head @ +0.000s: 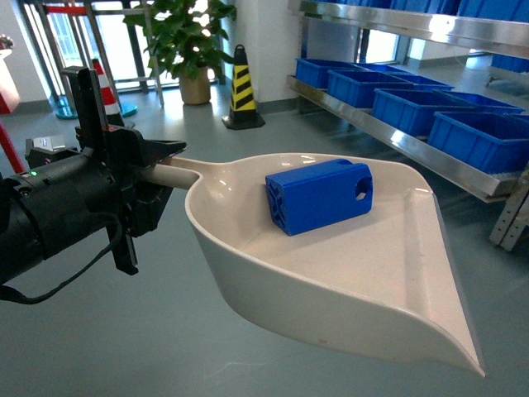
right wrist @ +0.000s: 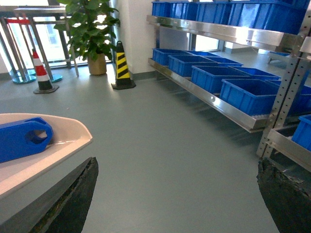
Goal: Place part in tray to right shelf
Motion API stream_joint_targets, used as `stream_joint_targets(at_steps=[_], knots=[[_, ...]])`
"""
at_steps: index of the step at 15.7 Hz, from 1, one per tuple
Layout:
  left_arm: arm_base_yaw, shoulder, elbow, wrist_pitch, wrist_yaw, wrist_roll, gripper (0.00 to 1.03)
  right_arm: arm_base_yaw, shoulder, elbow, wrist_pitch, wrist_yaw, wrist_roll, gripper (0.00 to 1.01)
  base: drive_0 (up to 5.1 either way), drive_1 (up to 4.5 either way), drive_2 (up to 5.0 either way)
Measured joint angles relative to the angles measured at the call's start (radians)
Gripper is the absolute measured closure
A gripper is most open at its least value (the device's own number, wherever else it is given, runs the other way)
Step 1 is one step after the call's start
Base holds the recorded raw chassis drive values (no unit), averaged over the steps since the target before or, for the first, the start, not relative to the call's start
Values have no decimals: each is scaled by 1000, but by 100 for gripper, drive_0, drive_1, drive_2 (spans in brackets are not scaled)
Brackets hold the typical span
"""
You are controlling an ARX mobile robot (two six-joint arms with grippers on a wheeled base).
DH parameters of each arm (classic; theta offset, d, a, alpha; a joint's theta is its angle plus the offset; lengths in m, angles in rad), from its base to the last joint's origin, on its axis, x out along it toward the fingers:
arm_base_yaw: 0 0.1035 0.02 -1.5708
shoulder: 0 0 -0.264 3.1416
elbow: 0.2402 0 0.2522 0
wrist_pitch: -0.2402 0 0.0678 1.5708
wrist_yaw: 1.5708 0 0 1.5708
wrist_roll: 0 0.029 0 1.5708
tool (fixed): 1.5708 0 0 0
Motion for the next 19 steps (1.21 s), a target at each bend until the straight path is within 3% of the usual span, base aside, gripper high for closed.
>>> stream_joint_targets(at_steps=[19], knots=[[-2,0,0,0,2,0,89,0,0,0,0,0,0,3,-159,-159,-159]])
